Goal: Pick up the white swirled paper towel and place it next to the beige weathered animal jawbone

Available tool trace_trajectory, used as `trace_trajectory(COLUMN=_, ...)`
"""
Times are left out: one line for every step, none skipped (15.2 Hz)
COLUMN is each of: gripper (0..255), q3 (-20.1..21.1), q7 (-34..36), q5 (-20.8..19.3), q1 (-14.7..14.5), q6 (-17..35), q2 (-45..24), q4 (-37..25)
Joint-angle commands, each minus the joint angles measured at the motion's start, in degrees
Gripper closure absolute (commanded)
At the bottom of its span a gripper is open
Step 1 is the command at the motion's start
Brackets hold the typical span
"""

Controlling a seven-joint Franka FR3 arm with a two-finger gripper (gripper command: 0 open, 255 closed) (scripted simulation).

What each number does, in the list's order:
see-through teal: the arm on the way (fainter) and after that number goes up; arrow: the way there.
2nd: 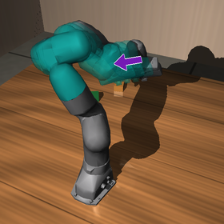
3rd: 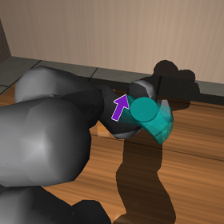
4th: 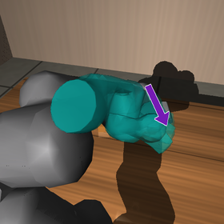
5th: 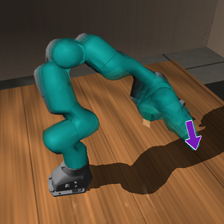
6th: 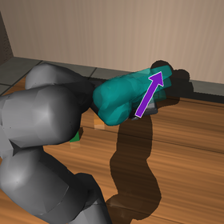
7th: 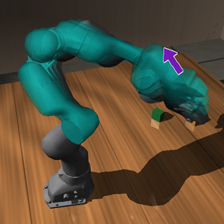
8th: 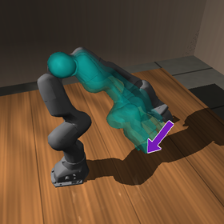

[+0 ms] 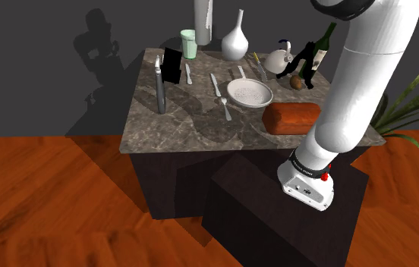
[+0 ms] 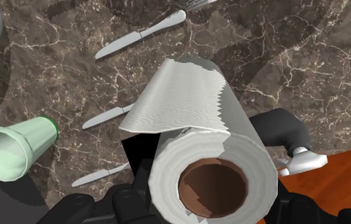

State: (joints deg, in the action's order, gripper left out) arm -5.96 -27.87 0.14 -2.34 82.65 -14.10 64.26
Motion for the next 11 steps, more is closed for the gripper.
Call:
trace_trajectory(gripper=255, q3=0.0, q7=-0.02, q5=0.14, q1=0.09, q6=-2.45, q2=-1.29, q4=-3.72)
trace_trajectory(gripper=255, q3=-0.02, q7=-0.07, q5=0.23, q1=0.18, q6=-3.68, q2=-2.07, q4=-5.72)
trace_trajectory(gripper=255, q3=-0.04, q7=-0.12, q5=0.33, q1=0.28, q6=-4.97, q2=-2.92, q4=-7.87)
trace_trajectory(gripper=255, q3=-0.03, q7=-0.12, q5=0.33, q1=0.28, q6=-5.0, q2=-2.94, q4=-7.91)
trace_trajectory(gripper=255, q3=-0.29, q7=-0.85, q5=0.14, q1=0.61, q6=-3.59, q2=-0.01, q4=-3.6)
trace_trajectory(gripper=255, q3=-0.57, q7=-1.59, q5=-0.03, q1=0.97, q6=-2.44, q2=2.62, q4=0.16)
trace_trajectory(gripper=255, q3=-0.87, q7=-2.35, q5=-0.2, q1=1.34, q6=-1.48, q2=5.04, q4=3.51)
trace_trajectory(gripper=255, q3=-1.19, q7=-3.13, q5=-0.38, q1=1.73, q6=-0.68, q2=7.29, q4=6.55)
trace_trajectory(gripper=255, q3=-1.53, q7=-3.93, q5=-0.55, q1=2.12, q6=0.01, q2=9.4, q4=9.32)
trace_trajectory(gripper=255, q3=-1.89, q7=-4.74, q5=-0.74, q1=2.52, q6=0.59, q2=11.41, q4=11.88)
trace_trajectory(gripper=255, q3=-2.29, q7=-5.57, q5=-0.93, q1=2.91, q6=1.09, q2=13.32, q4=14.26)
